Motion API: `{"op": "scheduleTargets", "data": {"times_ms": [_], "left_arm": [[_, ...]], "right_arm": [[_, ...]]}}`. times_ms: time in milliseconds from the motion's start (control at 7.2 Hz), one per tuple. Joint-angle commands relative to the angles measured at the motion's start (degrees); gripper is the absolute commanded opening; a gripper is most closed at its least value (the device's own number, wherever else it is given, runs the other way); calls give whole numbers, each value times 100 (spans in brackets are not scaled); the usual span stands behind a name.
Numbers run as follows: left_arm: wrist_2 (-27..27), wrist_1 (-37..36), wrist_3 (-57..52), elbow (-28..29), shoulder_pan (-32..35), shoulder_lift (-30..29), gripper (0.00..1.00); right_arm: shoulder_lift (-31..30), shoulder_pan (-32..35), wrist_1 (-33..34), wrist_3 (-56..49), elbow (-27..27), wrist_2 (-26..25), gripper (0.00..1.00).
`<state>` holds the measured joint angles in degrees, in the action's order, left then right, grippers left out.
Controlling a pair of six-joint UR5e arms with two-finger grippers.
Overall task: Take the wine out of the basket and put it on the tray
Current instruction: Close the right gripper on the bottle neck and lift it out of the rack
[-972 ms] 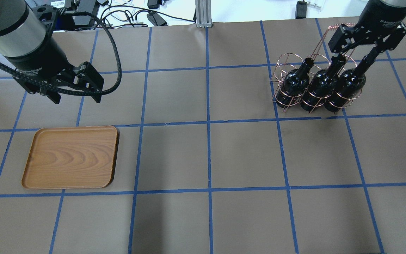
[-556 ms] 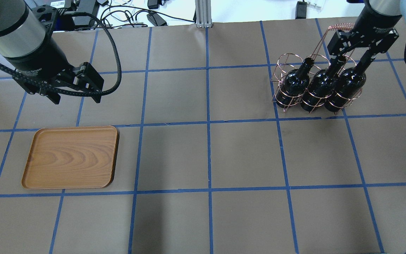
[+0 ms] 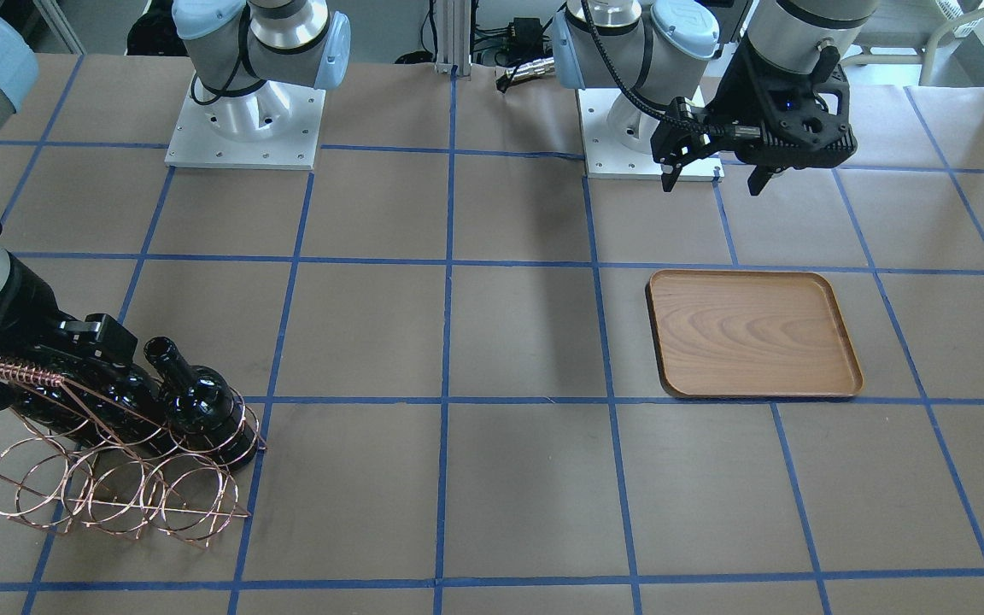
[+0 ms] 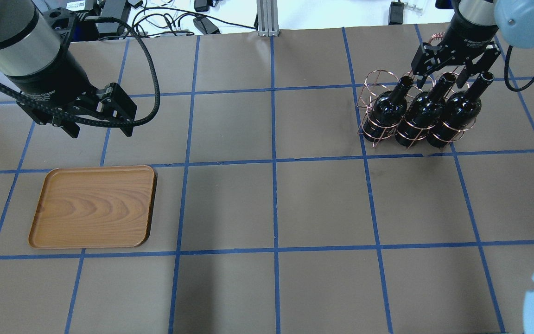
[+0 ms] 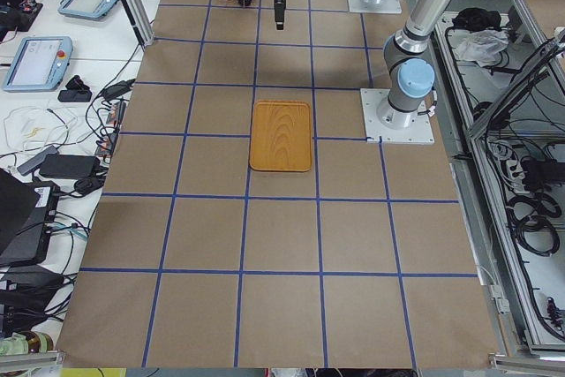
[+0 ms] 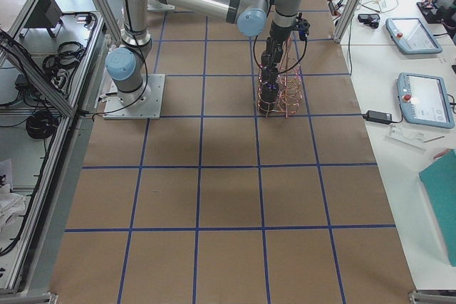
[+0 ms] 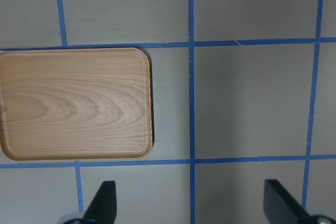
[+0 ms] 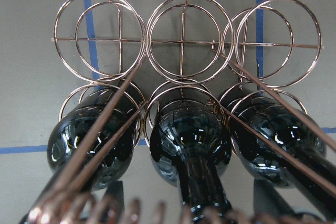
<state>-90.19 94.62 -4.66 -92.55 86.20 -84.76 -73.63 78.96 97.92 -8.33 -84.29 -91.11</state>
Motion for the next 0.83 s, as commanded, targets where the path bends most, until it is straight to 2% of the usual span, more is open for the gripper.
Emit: {"op": "scheduleTargets", "data": {"times_ms": [0,139,278,556,694], "left_arm": [[-7,4,8,0,2,-5,100],[-16,4,9,0,2,3,100],[-7,4,9,0,2,-5,100],[-7,4,9,0,-7,-5,100],[-7,4,9,0,-7,-6,100]], "right_arm": [[-2,5,-62,-28,-9,-73,71],[-11,5,-158,-28,-9,-82,50],[-20,5,-159,-37,0,-91,24],[-20,-4,-264,-178,0,-99,4],[-46,-4,-282,-178,61,-143,0]]}}
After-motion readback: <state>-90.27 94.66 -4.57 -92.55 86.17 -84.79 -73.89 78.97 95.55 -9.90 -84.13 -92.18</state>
